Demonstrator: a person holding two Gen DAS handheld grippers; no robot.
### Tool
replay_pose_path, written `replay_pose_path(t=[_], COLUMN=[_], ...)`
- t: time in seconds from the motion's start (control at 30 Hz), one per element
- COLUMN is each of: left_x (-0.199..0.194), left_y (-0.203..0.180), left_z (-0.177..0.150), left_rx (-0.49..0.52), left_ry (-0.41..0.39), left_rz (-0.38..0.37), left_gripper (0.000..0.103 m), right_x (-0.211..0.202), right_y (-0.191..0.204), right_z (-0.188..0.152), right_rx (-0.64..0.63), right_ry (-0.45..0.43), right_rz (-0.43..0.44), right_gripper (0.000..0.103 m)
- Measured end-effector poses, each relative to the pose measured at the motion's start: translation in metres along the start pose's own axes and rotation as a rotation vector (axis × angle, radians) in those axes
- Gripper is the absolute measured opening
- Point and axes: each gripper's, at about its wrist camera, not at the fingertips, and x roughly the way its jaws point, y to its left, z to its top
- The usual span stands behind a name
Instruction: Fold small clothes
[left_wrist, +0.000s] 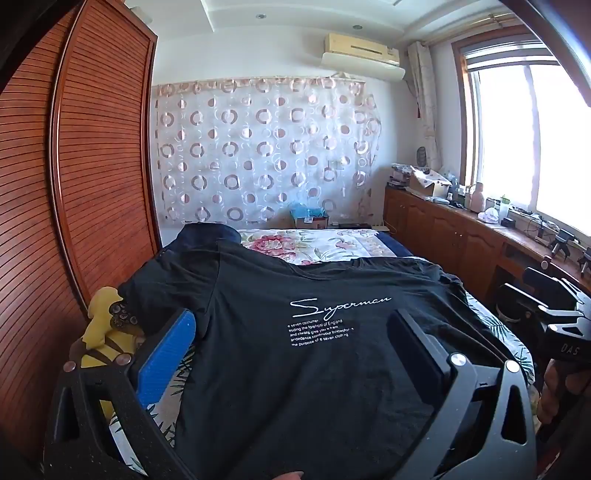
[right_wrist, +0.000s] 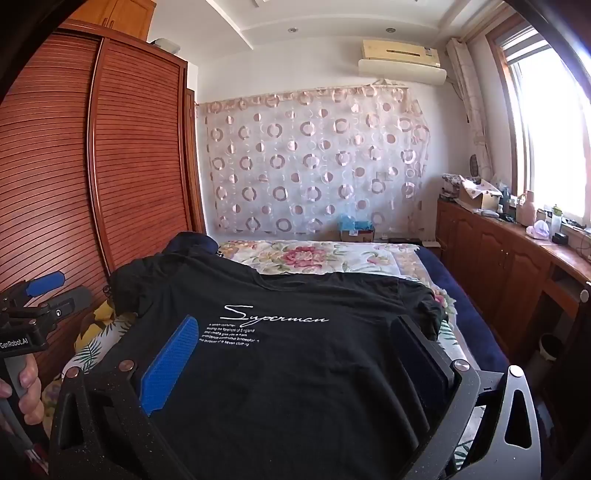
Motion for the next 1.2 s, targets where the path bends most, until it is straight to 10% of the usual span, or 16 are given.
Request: replay_pose_path(t=[1.2], left_x=[-0.007], left_y=[-0.006], left_z=[0.005], left_rx=[0.022], left_ry=[-0.009], left_rz=[0.015], left_gripper=[0.103], right_x=[0.0], right_y=[-0.001], right_z=[-0.001], right_rx=[0.005], right_ry=[0.001], right_rz=[-0.006], right_gripper=[0.103])
